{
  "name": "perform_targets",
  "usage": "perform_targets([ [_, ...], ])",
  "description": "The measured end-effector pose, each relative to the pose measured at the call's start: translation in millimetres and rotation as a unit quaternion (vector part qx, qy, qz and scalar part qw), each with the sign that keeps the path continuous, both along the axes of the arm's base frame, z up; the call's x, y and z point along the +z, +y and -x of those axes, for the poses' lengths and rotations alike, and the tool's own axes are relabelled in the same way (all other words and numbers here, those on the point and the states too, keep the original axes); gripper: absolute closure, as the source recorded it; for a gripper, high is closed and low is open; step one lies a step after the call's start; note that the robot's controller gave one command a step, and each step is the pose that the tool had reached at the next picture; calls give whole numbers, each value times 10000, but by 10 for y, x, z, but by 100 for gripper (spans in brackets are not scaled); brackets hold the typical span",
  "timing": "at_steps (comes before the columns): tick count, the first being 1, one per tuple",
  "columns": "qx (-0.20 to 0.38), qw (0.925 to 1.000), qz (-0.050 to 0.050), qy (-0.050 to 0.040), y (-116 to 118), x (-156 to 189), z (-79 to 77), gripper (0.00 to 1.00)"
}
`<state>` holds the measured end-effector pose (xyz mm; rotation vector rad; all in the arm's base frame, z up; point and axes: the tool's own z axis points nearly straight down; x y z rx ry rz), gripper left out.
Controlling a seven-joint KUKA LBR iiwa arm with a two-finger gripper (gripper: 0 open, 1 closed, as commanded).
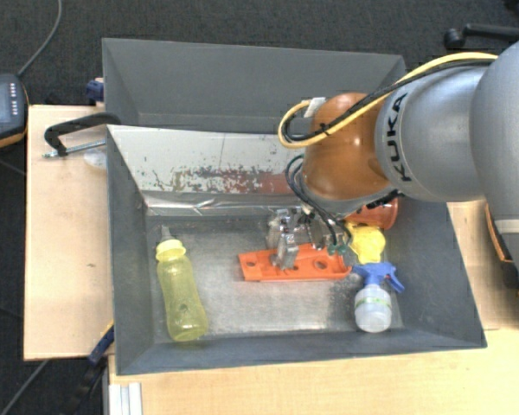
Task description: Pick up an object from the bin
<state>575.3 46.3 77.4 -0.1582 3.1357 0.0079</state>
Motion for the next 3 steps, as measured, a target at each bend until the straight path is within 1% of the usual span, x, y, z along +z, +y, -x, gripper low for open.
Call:
perform_targets([
  [1,0,10000,0,0,0,0,0,100],
  [2,-29,10000,-6,-17,123,1997,81,100],
  [3,-34,10000,-7,-22,137,2227,89,100],
])
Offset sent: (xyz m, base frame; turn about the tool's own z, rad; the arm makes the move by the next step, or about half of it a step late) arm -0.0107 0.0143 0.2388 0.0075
